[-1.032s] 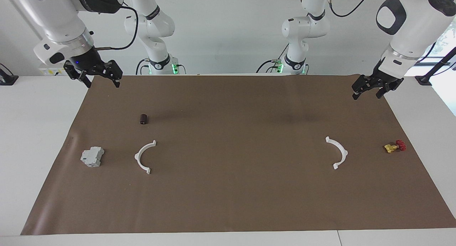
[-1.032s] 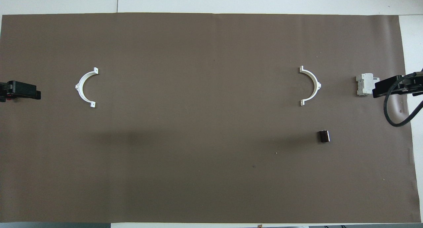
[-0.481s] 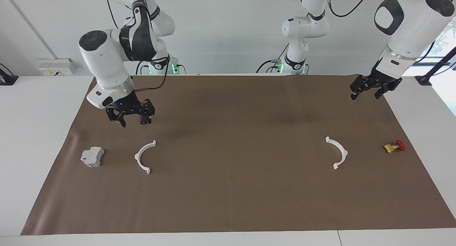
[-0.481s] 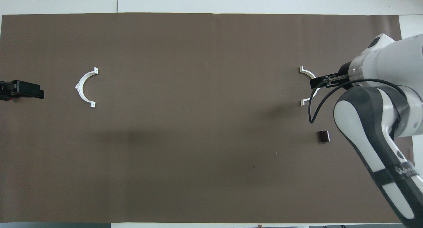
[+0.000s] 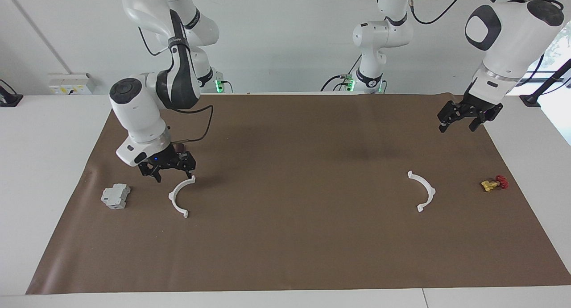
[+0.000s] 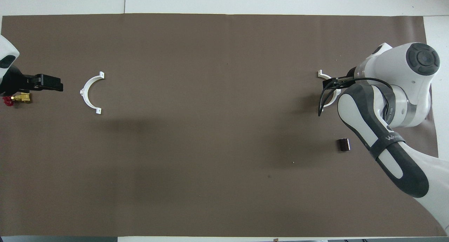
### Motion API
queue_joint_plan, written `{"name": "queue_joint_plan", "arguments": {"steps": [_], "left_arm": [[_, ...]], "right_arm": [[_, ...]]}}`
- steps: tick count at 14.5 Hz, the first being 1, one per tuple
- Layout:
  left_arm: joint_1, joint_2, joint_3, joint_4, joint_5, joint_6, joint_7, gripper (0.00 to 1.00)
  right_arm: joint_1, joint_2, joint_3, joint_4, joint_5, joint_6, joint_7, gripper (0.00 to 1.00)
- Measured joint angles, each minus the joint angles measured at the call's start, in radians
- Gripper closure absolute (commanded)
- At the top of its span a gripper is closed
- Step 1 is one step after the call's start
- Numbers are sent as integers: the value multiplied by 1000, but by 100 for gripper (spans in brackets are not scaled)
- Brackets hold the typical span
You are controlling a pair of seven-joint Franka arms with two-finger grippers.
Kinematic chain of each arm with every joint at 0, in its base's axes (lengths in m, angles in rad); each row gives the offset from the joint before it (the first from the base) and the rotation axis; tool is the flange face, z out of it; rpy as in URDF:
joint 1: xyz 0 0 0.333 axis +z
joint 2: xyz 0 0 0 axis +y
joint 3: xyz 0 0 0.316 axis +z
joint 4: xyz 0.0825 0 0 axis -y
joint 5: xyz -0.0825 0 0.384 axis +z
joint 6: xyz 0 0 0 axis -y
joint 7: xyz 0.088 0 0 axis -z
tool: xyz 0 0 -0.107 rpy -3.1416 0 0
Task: Assemble drain pipe with both arms
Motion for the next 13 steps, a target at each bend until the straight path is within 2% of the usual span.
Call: {"name": "queue_joint_plan", "arguments": {"steps": [4, 6, 8, 13], "left_arm": [[2, 110, 2, -50, 0, 189, 2, 0], [4, 146, 3, -72, 0, 257, 8, 0], [8, 178, 3, -84, 0, 311, 12, 0], [21, 261, 5, -90, 0, 397, 35, 0]], "right_arm": [[-6, 31, 0, 4, 1, 10, 0, 5], [-12, 33, 0, 4, 1, 12, 0, 13], [-13, 40, 0, 4, 2, 15, 0, 22], [-27, 58, 0, 4, 2, 46, 0, 29]]}}
